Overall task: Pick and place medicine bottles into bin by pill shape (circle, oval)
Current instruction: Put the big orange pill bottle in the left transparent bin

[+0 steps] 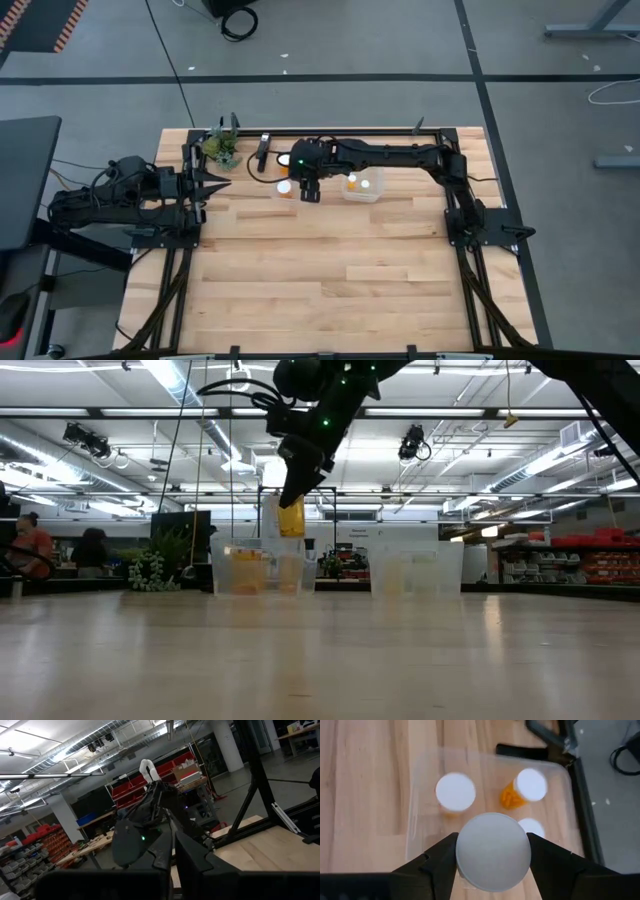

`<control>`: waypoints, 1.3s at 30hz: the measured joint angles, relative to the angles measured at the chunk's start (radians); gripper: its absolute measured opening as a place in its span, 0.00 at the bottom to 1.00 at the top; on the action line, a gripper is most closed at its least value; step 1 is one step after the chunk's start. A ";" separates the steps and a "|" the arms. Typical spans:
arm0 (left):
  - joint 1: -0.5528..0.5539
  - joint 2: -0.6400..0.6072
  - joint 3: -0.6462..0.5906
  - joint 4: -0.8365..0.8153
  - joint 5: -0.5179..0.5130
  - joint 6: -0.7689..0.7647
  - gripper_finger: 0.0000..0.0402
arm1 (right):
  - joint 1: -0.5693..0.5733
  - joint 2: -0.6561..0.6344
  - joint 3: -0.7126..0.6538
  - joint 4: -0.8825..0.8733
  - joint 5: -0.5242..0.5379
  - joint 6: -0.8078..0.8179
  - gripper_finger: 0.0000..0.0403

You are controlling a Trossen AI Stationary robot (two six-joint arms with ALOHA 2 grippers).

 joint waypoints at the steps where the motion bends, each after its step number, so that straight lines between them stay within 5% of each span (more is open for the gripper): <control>1: 0.000 0.000 0.000 0.000 0.000 0.000 0.08 | -0.003 0.000 -0.008 0.000 -0.003 0.000 0.57; 11: 0.000 0.000 0.000 0.000 0.000 0.000 0.05 | -0.010 0.002 -0.130 0.115 -0.016 -0.030 0.57; 29: 0.000 0.000 0.000 0.000 0.000 0.000 0.05 | -0.035 0.002 -0.137 0.167 -0.118 -0.029 0.57; 39: 0.000 0.000 0.000 0.000 0.000 0.000 0.08 | -0.088 0.001 -0.137 0.167 -0.257 -0.059 0.57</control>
